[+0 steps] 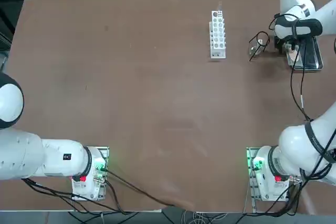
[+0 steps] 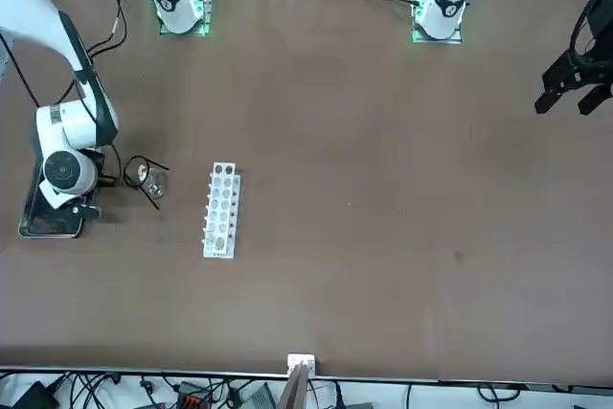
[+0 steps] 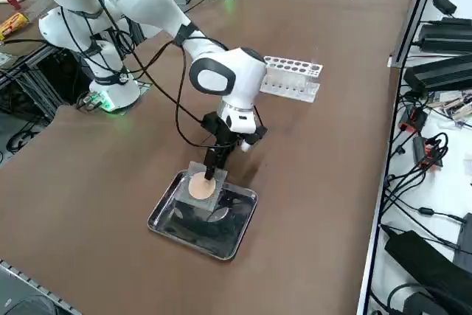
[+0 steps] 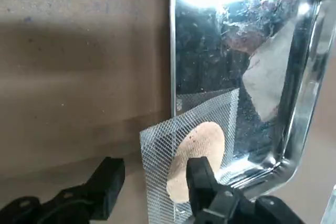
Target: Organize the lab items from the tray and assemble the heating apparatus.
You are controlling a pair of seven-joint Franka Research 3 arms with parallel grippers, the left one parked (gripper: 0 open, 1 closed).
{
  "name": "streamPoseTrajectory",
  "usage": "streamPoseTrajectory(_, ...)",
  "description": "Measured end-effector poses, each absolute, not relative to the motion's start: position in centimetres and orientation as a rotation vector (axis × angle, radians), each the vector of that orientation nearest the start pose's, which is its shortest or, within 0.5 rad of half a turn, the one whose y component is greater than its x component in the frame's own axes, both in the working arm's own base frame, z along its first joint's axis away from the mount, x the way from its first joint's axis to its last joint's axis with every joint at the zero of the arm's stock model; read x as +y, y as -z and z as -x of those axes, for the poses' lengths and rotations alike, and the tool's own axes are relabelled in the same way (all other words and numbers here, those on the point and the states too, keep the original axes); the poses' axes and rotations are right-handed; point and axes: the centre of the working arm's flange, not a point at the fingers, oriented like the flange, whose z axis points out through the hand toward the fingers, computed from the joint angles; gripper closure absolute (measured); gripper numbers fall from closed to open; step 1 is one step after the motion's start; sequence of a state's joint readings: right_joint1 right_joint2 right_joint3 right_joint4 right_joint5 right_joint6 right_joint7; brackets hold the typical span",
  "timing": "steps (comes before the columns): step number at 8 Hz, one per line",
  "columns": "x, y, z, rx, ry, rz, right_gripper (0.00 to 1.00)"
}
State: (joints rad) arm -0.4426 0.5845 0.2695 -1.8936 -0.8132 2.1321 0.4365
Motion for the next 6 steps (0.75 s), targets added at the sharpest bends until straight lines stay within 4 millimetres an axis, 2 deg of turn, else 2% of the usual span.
streamPoseTrajectory(2,-13.95,-18.42,-58.82,0.141,-0.393,3.605,0.39)
streamPoseTrajectory(4,-13.97,-18.42,-58.81,0.141,-0.394,3.605,0.44)
streamPoseTrajectory(5,-13.99,-18.42,-58.81,0.142,-0.394,3.605,0.56)
streamPoseTrajectory(6,-13.99,-18.42,-58.81,0.142,-0.394,3.605,0.62)
